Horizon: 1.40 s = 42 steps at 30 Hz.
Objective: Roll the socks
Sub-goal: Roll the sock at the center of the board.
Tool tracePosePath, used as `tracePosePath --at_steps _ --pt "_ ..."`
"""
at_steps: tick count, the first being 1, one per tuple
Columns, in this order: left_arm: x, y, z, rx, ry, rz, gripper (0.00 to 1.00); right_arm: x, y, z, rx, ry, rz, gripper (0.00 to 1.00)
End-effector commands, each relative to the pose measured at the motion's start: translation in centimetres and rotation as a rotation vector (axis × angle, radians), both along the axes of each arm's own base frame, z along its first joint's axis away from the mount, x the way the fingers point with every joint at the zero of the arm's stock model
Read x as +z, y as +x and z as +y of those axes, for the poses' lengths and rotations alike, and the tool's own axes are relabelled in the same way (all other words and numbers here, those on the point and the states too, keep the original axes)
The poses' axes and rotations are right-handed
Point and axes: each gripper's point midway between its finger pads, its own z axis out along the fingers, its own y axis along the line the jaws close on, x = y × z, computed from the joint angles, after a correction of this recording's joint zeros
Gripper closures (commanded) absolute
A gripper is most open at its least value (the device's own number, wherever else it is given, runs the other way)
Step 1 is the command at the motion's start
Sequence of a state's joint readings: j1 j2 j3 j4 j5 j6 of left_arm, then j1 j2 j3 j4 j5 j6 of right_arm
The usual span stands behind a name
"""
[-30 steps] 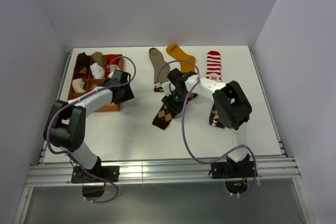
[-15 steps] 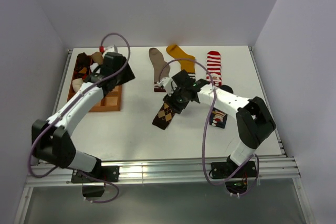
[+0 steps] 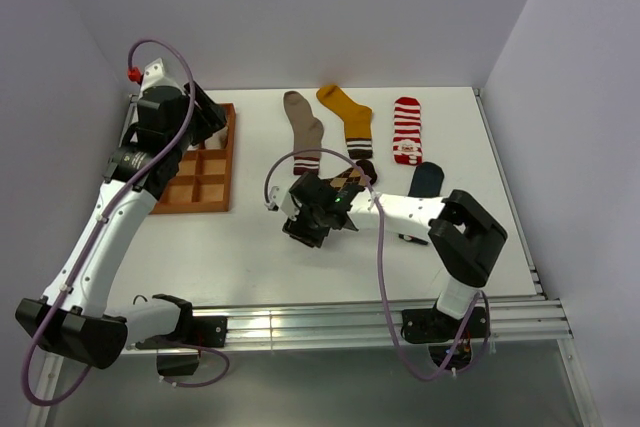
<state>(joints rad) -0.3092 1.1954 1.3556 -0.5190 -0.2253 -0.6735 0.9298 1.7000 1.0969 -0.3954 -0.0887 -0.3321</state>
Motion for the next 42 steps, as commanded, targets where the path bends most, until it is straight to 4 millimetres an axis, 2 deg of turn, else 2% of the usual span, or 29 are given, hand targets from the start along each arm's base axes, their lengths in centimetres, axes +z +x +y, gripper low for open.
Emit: tracePosePath --at_steps 1,8,15,24,27,28,30,34,35,36,38,39,41,42 --pt "-0.4 -0.7 0.1 -0.013 0.012 0.014 0.37 -0.1 1.3 0.9 -0.04 -0.001 -0.063 0.39" --pt "-2.0 -0.7 -0.1 -0.03 0.024 0.036 0.38 -1.7 0.8 1.3 -0.03 -0.031 -0.039 0.39" --pt "-3.5 -0.5 -0.5 -0.047 0.028 0.061 0.38 -2.0 0.3 1.7 -0.019 -0.025 -0.019 0.39" --pt "-5.3 0.1 -1.2 -0.073 0.026 0.094 0.38 -4.1 -0.7 1.1 -0.003 -0.066 0.029 0.4" --pt "-6.0 0.2 -1.2 -0.073 0.031 0.107 0.38 -4.2 -0.8 1.1 -0.001 -0.07 0.04 0.52" --pt "-6.1 0.2 -1.2 -0.074 0.03 0.109 0.39 -4.3 -0.7 1.0 -0.003 -0.075 0.046 0.64" --pt "-6.1 0.2 -1.3 -0.078 0.028 0.111 0.39 -4.5 -0.9 0.8 0.008 -0.099 0.064 0.7" --pt "-6.2 0.2 -1.4 -0.075 0.023 0.105 0.4 -3.6 -2.5 0.8 0.087 -0.066 0.142 0.73" --pt "-6.2 0.1 -1.4 -0.072 0.02 0.103 0.41 -2.7 -3.6 1.5 0.138 -0.01 0.208 0.73" --pt "-6.6 0.0 -1.4 -0.067 0.023 0.105 0.42 -2.1 -3.8 0.6 0.161 -0.006 0.252 0.73" --pt "-6.8 -0.4 -1.8 -0.066 0.025 0.101 0.45 -0.7 -4.6 1.0 0.209 0.073 0.342 0.73" --pt "-7.3 -0.7 -2.1 -0.062 0.026 0.103 0.45 -0.7 -4.5 -0.2 0.203 0.067 0.396 0.73" --pt "-8.0 -1.1 -2.8 -0.064 0.022 0.111 0.48 0.5 -4.9 -0.1 0.238 0.134 0.492 0.73" --pt "-9.0 -1.5 -2.9 -0.058 0.018 0.123 0.51 0.7 -4.8 -1.2 0.208 0.14 0.556 0.73"
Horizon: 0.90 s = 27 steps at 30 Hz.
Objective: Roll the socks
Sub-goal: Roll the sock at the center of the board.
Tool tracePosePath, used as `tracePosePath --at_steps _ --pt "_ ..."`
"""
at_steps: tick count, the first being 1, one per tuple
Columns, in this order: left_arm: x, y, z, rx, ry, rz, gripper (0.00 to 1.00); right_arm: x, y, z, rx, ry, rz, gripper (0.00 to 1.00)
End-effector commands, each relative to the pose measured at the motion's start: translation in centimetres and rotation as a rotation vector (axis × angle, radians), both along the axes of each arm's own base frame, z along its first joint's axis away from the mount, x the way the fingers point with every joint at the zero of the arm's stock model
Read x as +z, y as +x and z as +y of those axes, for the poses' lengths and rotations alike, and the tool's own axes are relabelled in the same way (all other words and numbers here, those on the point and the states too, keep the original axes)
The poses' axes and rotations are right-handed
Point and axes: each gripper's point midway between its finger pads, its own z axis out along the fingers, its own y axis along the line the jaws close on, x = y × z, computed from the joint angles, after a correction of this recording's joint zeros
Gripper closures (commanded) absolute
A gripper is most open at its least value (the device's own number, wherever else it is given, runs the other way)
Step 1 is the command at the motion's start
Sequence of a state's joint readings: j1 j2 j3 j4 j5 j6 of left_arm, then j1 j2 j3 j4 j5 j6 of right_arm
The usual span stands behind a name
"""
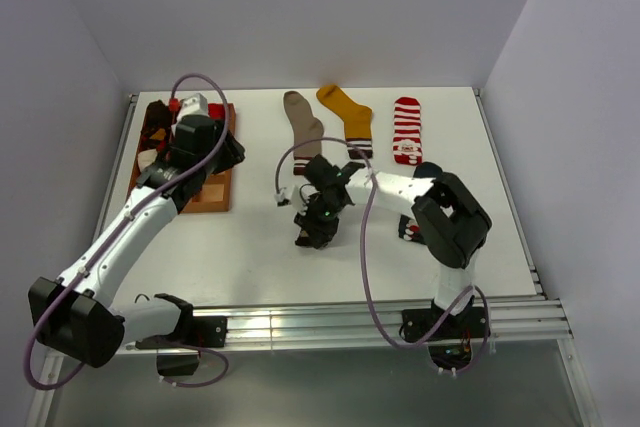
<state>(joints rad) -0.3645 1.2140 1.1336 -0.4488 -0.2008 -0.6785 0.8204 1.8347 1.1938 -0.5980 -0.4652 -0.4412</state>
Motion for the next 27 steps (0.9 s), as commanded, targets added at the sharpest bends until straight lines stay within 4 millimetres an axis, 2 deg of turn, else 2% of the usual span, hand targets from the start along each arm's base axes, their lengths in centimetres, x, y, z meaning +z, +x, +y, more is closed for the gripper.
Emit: tracePosePath --at_steps 1,3,4,5,6,7,9,10,11,12,15,18,21,22,24,25,27 --pt "0.3 -0.8 -1.5 0.002 -0.035 -0.058 0.52 2.7 -1.4 -0.6 0.037 0.107 0.245 0.73" --pt "-0.9 -1.6 -2.1 -0.004 -0.042 -0.056 0.58 2.8 -2.0 -1.3 0.023 0.11 0.342 0.73" --pt "-0.7 -1.9 -3.3 -0.034 -0.055 -0.08 0.59 2.3 -1.6 -1.7 -0.001 0.106 0.381 0.73" --pt "-0.9 -2.1 -3.6 -0.045 -0.057 -0.089 0.59 2.2 -1.5 -1.9 -0.01 0.11 0.409 0.73" --pt "-1.9 -2.6 -3.9 -0.058 -0.047 -0.08 0.6 2.0 -1.7 -2.3 -0.027 0.097 0.455 0.73" --pt "-1.6 -2.9 -5.4 -0.106 -0.061 -0.112 0.6 1.4 -1.2 -2.4 -0.042 0.088 0.494 0.73" --pt "-3.5 -3.7 -6.7 -0.159 -0.05 -0.099 0.6 1.0 -1.5 -2.8 -0.06 0.068 0.571 0.73" --pt "-3.9 -4.2 -7.8 -0.202 -0.052 -0.104 0.61 1.2 -1.1 -2.6 -0.071 0.087 0.602 0.73" --pt "-3.8 -4.2 -8.7 -0.229 -0.064 -0.128 0.61 0.2 -1.4 -2.8 -0.078 0.071 0.652 0.73" --pt "-5.6 -4.6 -9.2 -0.254 -0.043 -0.105 0.61 0.3 -1.6 -2.9 -0.093 0.064 0.692 0.73" --pt "-7.8 -5.8 -11.7 -0.348 -0.046 -0.1 0.62 -0.1 -1.4 -3.2 -0.127 0.059 0.779 0.74" --pt "-9.7 -7.6 -14.5 -0.467 -0.055 -0.097 0.58 -0.4 -0.9 -3.5 -0.164 0.058 0.829 0.74" --pt "-11.8 -8.9 -16.1 -0.555 -0.044 -0.081 0.56 -0.7 -0.5 -3.6 -0.182 0.048 0.84 0.76" --pt "-11.8 -9.5 -17.2 -0.598 -0.058 -0.097 0.55 -1.0 -0.5 -3.7 -0.193 0.038 0.843 0.76" --pt "-13.1 -10.3 -17.9 -0.647 -0.041 -0.083 0.55 -1.4 -0.1 -3.8 -0.212 0.027 0.826 0.76" --pt "-12.9 -11.0 -18.8 -0.686 -0.059 -0.099 0.55 -1.4 -0.1 -3.9 -0.215 0.024 0.829 0.76" --pt "-14.0 -11.8 -19.3 -0.728 -0.06 -0.088 0.52 -1.4 -0.1 -3.9 -0.224 0.022 0.834 0.76"
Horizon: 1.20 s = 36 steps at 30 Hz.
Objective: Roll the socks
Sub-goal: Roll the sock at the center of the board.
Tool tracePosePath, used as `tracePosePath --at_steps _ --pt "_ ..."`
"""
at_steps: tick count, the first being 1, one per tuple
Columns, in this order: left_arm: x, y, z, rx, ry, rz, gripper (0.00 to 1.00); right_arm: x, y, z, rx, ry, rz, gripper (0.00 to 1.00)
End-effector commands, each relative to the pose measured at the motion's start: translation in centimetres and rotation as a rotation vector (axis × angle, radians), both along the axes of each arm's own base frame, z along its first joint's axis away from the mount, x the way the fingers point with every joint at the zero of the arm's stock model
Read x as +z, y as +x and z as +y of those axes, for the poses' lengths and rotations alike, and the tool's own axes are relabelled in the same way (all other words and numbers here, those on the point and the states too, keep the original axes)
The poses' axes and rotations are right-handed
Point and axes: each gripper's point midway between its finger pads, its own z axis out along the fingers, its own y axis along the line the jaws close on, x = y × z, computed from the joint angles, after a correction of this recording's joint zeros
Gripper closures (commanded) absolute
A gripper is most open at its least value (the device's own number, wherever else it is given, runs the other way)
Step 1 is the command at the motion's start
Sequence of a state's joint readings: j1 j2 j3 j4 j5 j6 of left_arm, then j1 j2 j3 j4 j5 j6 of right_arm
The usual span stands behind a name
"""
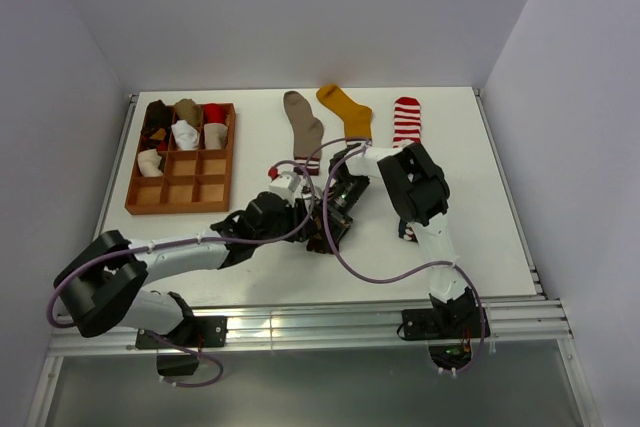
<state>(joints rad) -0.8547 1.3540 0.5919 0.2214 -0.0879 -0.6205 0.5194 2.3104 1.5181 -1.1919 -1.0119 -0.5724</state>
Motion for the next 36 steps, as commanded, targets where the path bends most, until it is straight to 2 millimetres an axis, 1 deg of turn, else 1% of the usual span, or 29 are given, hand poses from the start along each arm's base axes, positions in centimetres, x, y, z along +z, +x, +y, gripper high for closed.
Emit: tracePosePath --at_steps 1,3,5,8,11,12,18,22,25,26,28,29,31,32,33,34,35,36 --pt "2.1 -0.9 -3.2 -0.147 -0.124 -0.09 0.52 -0.4 0.5 -0.3 0.002 -0.024 -0.016 0.76" --pt "1.3 -1.7 -3.5 -0.182 -0.131 -0.075 0.52 -0.7 0.7 -0.3 -0.006 -0.03 -0.023 0.76" --pt "0.9 -2.4 -3.6 -0.216 -0.146 -0.069 0.5 -0.7 0.8 -0.3 -0.007 -0.034 -0.026 0.76" --pt "0.1 -3.1 -3.7 -0.247 -0.143 -0.056 0.48 -0.9 0.9 -0.4 -0.01 -0.046 -0.027 0.76" --pt "-1.1 -3.4 -3.3 -0.252 -0.123 -0.041 0.47 -1.0 0.9 -0.5 -0.011 -0.048 -0.026 0.76" --pt "-1.2 -3.6 -3.4 -0.266 -0.128 -0.041 0.47 -1.0 0.9 -0.5 -0.011 -0.048 -0.026 0.76" --pt "-3.1 -3.8 -3.2 -0.261 -0.096 -0.004 0.51 -1.1 1.0 -0.5 -0.011 -0.052 -0.032 0.76" --pt "-4.1 -3.3 -3.0 -0.232 -0.066 0.012 0.53 -0.9 1.2 -0.5 -0.014 -0.053 -0.035 0.76" --pt "-5.0 -2.7 -2.8 -0.199 -0.038 0.03 0.6 -1.0 1.3 -0.5 -0.014 -0.058 -0.05 0.76" --pt "-5.1 -2.7 -2.9 -0.195 -0.035 0.038 0.65 -0.8 1.4 -0.5 -0.014 -0.052 -0.06 0.76" --pt "-5.9 -2.5 -2.9 -0.176 -0.018 0.06 0.69 -0.8 1.5 -0.5 -0.013 -0.059 -0.068 0.75" --pt "-6.1 -2.2 -2.9 -0.162 -0.011 0.07 0.75 -0.6 1.6 -0.5 -0.013 -0.057 -0.079 0.75" --pt "-6.8 -2.1 -2.9 -0.145 0.004 0.091 0.82 -0.6 1.6 -0.5 -0.013 -0.059 -0.091 0.74" --pt "-6.8 -1.9 -3.0 -0.135 0.005 0.097 0.9 -0.6 1.7 -0.5 -0.013 -0.057 -0.097 0.72" --pt "-7.5 -2.0 -2.8 -0.126 0.029 0.121 0.94 -0.5 1.9 -0.5 -0.012 -0.055 -0.107 0.71" --pt "-7.8 -2.0 -2.7 -0.123 0.041 0.133 0.98 -0.5 1.8 -0.5 -0.013 -0.058 -0.109 0.69" --pt "-7.9 -1.7 -2.8 -0.112 0.049 0.142 1.0 -0.5 2.0 -0.4 -0.014 -0.056 -0.126 0.65" --pt "-8.5 -1.9 -2.3 -0.098 0.08 0.164 1.0 -0.2 2.2 -0.4 -0.014 -0.051 -0.144 0.63"
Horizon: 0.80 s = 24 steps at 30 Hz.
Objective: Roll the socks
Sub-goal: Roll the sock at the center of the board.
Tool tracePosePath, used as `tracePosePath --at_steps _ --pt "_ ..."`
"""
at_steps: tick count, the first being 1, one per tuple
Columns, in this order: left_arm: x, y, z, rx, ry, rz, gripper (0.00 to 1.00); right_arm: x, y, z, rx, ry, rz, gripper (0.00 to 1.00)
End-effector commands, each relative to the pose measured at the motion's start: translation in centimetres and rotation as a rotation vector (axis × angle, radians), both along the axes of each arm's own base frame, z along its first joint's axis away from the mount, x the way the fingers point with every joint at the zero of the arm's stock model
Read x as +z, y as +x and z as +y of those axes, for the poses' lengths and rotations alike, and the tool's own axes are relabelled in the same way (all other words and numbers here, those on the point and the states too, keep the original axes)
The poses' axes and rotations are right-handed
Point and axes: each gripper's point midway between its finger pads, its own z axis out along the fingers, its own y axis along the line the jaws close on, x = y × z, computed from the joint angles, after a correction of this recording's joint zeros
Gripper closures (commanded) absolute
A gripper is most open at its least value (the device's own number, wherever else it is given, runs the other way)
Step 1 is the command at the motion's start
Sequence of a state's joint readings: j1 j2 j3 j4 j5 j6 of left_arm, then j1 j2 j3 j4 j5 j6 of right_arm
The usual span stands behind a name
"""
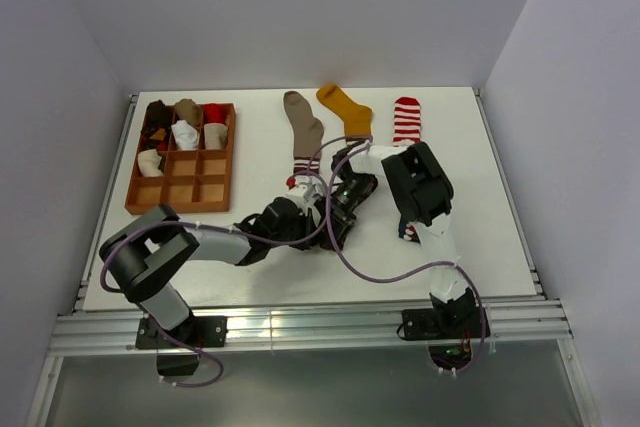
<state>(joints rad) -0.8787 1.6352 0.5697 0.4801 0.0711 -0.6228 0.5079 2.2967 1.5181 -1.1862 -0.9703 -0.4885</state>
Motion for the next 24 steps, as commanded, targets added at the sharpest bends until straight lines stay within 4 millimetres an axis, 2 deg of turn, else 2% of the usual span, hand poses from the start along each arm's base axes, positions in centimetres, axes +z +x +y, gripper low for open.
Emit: tracePosePath --at_steps 1,4,6,7,9,11,14,19,20,21,22,23,24 --pt "-2.4 0.1 1.1 0.057 0.114 0.066 1.0 -0.2 1.9 0.0 0.024 0.016 -0.167 0.62" --pt "-3.1 -0.4 1.8 0.072 0.16 0.118 1.0 0.4 2.8 -0.1 0.011 0.006 -0.258 0.55" --pt "-3.0 0.1 2.3 0.122 0.185 0.125 1.0 0.5 3.6 -0.4 0.0 -0.006 -0.332 0.5" --pt "-3.2 -0.1 2.7 0.129 0.211 0.14 1.0 1.5 4.1 -0.3 -0.016 -0.007 -0.373 0.5" --pt "-2.8 -0.1 3.0 0.154 0.227 0.149 1.0 1.9 5.0 -0.7 -0.038 -0.014 -0.439 0.48" --pt "-2.3 -0.1 3.7 0.181 0.255 0.153 1.0 3.3 6.1 -1.3 -0.082 -0.02 -0.5 0.47" --pt "-1.9 -0.5 4.7 0.211 0.309 0.168 1.0 4.4 7.9 -2.7 -0.14 -0.036 -0.582 0.47" --pt "0.2 -1.5 4.3 0.206 0.331 0.168 1.0 5.3 9.3 -5.3 -0.229 -0.035 -0.621 0.47" --pt "0.6 -1.6 4.2 0.211 0.336 0.165 1.0 5.5 10.2 -6.1 -0.262 -0.034 -0.644 0.47" --pt "0.4 -2.4 4.7 0.203 0.378 0.184 1.0 5.8 10.1 -6.8 -0.278 -0.036 -0.663 0.47" --pt "1.1 -2.4 4.2 0.202 0.376 0.183 1.0 6.0 10.4 -7.3 -0.288 -0.037 -0.696 0.47" --pt "1.0 -2.9 4.1 0.188 0.386 0.199 1.0 6.2 11.4 -8.1 -0.307 -0.05 -0.758 0.47" --pt "0.9 -3.3 4.5 0.185 0.416 0.223 1.0 5.7 11.0 -8.7 -0.31 -0.064 -0.779 0.47"
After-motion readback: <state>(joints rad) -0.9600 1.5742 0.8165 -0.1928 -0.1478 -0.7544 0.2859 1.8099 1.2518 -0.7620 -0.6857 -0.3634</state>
